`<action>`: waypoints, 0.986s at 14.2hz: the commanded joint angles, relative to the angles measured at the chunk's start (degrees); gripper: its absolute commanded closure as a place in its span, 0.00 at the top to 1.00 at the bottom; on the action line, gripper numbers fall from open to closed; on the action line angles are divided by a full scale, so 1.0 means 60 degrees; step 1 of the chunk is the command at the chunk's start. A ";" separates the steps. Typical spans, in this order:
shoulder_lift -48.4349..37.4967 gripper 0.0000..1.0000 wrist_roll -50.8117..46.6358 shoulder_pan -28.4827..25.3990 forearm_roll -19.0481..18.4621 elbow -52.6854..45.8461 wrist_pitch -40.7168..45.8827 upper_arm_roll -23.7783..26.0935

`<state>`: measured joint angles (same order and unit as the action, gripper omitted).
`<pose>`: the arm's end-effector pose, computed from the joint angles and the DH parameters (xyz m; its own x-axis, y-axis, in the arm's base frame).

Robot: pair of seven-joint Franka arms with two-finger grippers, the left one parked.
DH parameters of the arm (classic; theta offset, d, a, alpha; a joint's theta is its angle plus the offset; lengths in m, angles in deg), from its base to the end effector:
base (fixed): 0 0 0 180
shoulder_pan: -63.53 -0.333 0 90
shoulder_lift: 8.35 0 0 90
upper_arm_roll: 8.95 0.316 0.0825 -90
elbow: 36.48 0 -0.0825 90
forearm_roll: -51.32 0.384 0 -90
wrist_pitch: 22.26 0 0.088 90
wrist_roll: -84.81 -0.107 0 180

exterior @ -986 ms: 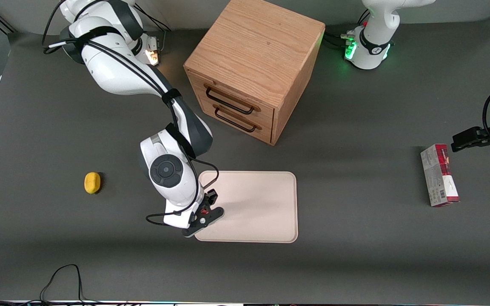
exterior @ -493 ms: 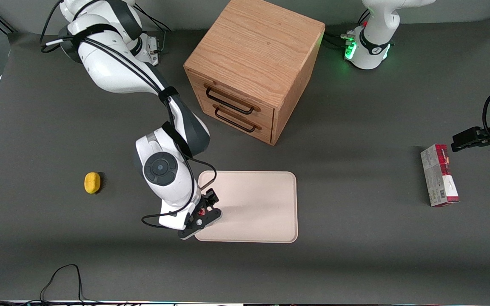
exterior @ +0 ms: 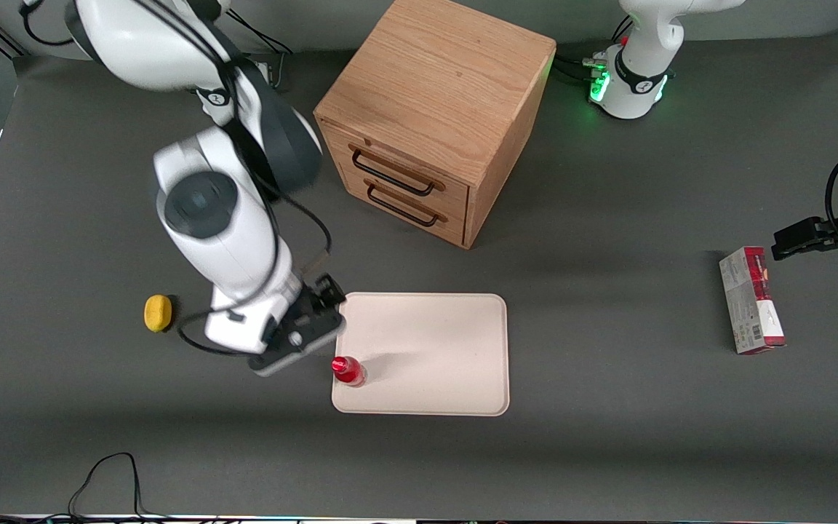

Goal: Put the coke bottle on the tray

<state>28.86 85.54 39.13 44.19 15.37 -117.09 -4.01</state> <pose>0.6596 0.3302 0.5271 0.8670 0.4879 0.1011 0.4825 -0.8728 0.0736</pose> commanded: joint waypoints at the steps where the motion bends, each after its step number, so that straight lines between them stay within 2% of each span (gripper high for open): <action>1: -0.0985 1.00 -0.0283 0.0009 -0.0145 0.0338 0.0961 0.0042; 3: -0.1454 1.00 -0.0269 0.0038 -0.0175 0.0498 0.1636 -0.0001; 7: -0.2552 1.00 -0.0196 0.0198 -0.0087 0.1670 0.1596 -0.0908; 11: -0.4104 1.00 -0.0152 0.2099 0.1156 0.3965 0.0501 -0.0924; 14: -0.4984 1.00 -0.0108 0.3112 0.1290 0.5140 0.0116 -0.0924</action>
<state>5.84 85.37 55.62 50.41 36.79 -113.58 -9.82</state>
